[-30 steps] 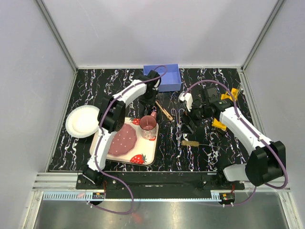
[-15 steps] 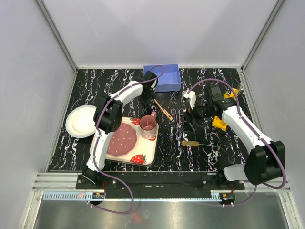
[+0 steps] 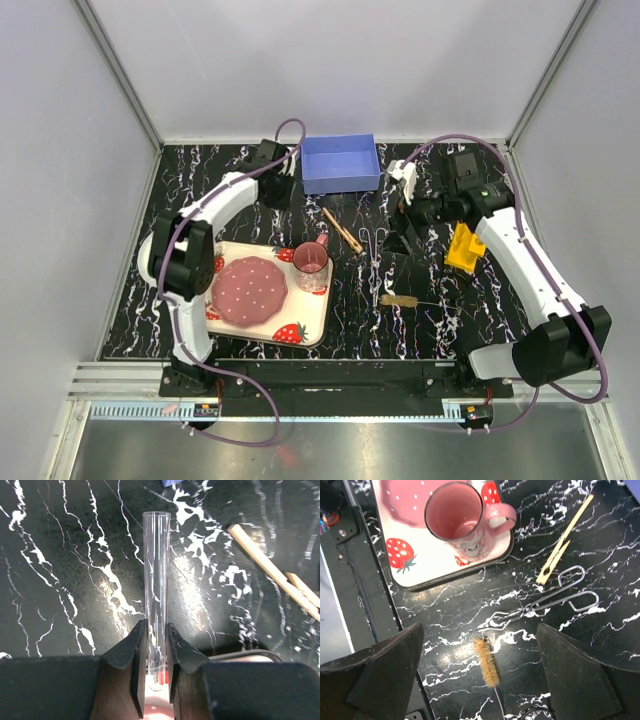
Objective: Organize the chemistry lab equipment
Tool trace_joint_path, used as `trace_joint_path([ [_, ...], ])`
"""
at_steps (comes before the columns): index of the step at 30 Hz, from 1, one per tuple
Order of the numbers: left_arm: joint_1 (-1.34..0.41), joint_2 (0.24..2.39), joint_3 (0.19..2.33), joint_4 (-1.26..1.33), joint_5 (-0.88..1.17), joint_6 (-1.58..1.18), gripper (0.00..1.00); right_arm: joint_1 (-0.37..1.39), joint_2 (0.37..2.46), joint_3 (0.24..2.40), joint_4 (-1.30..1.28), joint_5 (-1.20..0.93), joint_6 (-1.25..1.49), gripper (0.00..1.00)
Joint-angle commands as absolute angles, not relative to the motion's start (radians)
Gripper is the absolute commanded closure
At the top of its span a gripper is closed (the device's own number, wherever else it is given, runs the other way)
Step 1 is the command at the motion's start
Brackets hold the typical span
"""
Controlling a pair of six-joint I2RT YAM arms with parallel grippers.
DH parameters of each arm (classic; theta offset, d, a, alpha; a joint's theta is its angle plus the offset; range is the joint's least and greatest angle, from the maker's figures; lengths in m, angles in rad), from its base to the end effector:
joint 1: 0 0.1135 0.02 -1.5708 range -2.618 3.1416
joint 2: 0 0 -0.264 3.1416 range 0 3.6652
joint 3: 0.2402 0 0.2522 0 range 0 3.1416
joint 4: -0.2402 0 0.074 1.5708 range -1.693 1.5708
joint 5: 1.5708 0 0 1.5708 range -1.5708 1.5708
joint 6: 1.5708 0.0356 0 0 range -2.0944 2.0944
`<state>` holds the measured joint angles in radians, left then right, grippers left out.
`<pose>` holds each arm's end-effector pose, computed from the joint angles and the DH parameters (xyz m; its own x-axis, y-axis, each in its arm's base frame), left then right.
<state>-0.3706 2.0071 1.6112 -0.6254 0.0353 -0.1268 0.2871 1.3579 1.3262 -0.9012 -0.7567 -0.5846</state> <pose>0.4078 -0.1598 0.2202 -0.8365 0.1894 -0.5143 0.2756 0.9565 -0.0959 0.2524 0.1000 0.3435 -0.3125 -0.5107 -0.8010 -0.9239 0.3595 0.1313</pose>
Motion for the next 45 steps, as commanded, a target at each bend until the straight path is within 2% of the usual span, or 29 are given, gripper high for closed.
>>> trace_joint_path([
  [1, -0.36, 1.832, 1.534, -0.488, 0.132, -0.107, 0.91, 0.285, 1.388, 1.446, -0.94, -0.83, -0.532, 0.0],
  [11, -0.368, 1.522, 1.315, -0.324, 0.348, -0.211, 0.91, 0.285, 1.528, 1.669, -0.98, -1.017, -0.347, 0.0],
  [15, -0.411, 1.392, 1.223, -0.209, 0.416, -0.279, 0.91, 0.287, 1.562, 1.706, -0.904, -1.078, -0.159, 0.0],
  [24, -0.581, 1.281, 1.137, -0.078, 0.37, -0.411, 0.91, 0.296, 1.565, 1.642, -0.66, -1.068, 0.245, 0.02],
  [32, -0.68, 1.282, 1.149, -0.054, 0.331, -0.449, 0.91, 0.308, 1.566, 1.582, -0.595, -1.034, 0.296, 0.05],
  [36, -0.706, 1.292, 1.152, -0.052, 0.324, -0.449, 0.91, 0.318, 1.569, 1.574, -0.588, -1.032, 0.31, 0.13],
  [45, -0.744, 1.301, 1.157, -0.064, 0.305, -0.442, 0.91, 0.327, 1.595, 1.565, -0.578, -1.019, 0.325, 0.38],
])
